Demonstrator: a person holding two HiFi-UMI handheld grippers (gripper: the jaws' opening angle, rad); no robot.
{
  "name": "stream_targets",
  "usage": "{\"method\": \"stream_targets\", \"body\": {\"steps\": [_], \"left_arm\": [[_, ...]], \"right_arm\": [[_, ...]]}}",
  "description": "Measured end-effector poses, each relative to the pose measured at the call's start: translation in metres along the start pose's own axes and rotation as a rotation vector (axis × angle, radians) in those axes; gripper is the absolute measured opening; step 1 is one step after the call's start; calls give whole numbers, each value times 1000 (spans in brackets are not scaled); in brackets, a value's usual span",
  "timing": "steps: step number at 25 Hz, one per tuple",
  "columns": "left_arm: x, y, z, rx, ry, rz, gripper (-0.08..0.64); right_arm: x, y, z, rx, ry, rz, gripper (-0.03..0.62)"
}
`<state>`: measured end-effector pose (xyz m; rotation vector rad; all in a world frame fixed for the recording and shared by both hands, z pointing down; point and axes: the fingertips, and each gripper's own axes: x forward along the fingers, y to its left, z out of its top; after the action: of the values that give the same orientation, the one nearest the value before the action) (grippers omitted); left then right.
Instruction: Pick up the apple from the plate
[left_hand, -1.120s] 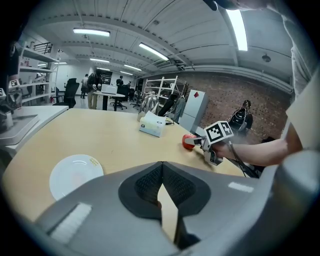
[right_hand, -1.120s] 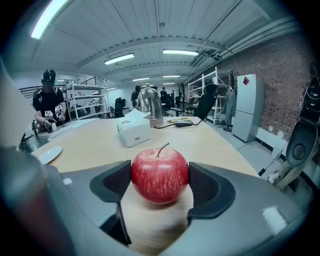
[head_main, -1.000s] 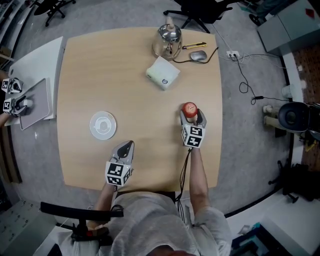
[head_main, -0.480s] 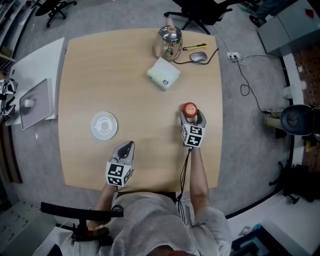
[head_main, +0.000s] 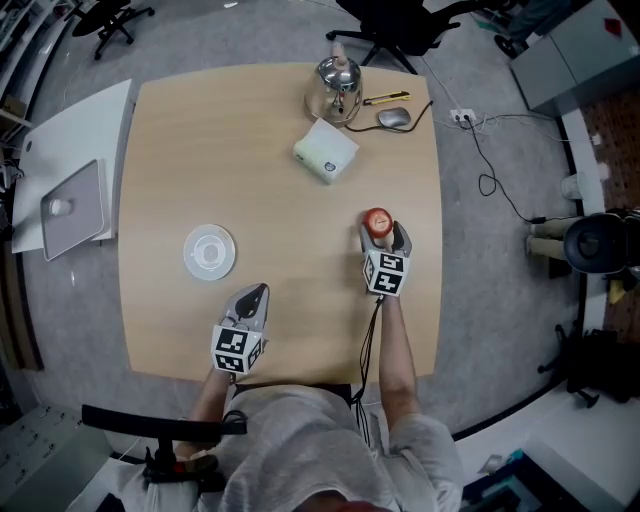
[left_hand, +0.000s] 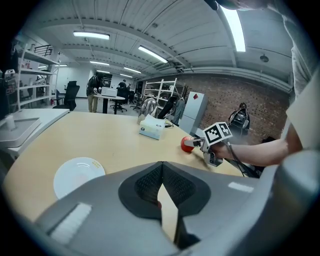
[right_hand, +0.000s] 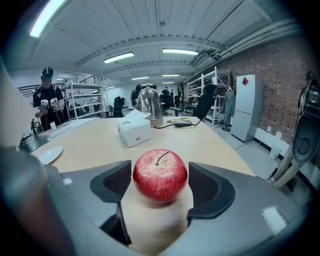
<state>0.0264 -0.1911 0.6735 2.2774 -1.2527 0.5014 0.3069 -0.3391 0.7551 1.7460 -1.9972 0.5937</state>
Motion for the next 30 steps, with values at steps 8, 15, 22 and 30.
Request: {"method": "stream_targets", "body": {"steps": [8,15,22,30], "left_arm": [[-17,-5,7,12,-27,3,18],[-31,-7,14,26,-50,8,18],[-48,-13,22,40,-77,8,18],[-57,-5,25,58,-115,20,18]], "right_arm": [[-22,3,11,-8,-26,-8,346],[-40,8,20,-21,-56,-12,304],[-64,13,26,-35,-80,-21,258],[-83,23,28,-46,-115,-30,208]]}}
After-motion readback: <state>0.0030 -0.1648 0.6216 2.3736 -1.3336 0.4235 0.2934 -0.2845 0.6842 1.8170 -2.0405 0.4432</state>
